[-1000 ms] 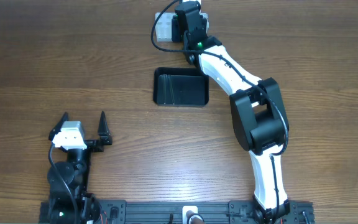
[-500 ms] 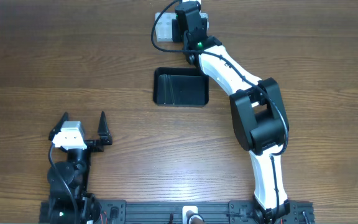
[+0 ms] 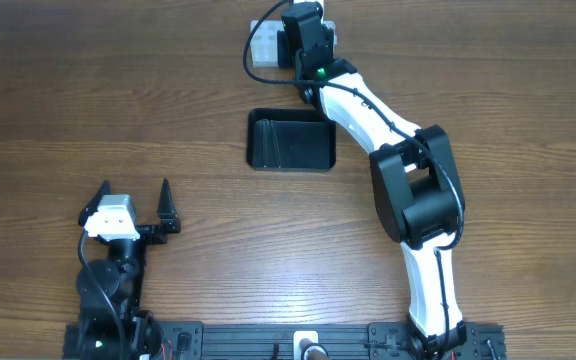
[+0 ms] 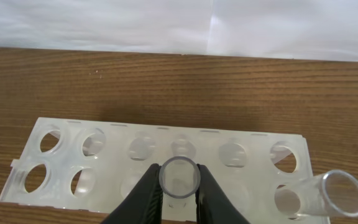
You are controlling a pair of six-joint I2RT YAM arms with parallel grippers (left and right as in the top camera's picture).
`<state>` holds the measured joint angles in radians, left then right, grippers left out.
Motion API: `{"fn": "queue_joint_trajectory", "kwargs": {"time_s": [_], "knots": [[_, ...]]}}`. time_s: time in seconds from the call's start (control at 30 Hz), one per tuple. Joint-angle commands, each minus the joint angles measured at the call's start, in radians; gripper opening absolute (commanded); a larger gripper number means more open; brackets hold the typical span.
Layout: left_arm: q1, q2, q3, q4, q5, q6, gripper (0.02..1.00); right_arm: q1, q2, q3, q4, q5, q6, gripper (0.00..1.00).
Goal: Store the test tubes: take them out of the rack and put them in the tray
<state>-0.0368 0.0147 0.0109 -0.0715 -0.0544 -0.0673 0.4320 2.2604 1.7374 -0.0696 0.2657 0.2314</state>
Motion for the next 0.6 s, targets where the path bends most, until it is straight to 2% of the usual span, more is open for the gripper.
{"fn": "queue_joint_trajectory", "kwargs": {"time_s": [0.03, 0.6], "knots": [[0.006, -0.009, -0.005, 0.001, 0.013, 0.008, 0.998, 0.005, 0.007, 0.025, 0.003, 0.013, -0.005, 0.099], [0.006, -0.009, -0.005, 0.001, 0.013, 0.008, 1.000, 0.028, -0.056, 0.051, 0.017, 0.037, -0.028, 0.025]]}}
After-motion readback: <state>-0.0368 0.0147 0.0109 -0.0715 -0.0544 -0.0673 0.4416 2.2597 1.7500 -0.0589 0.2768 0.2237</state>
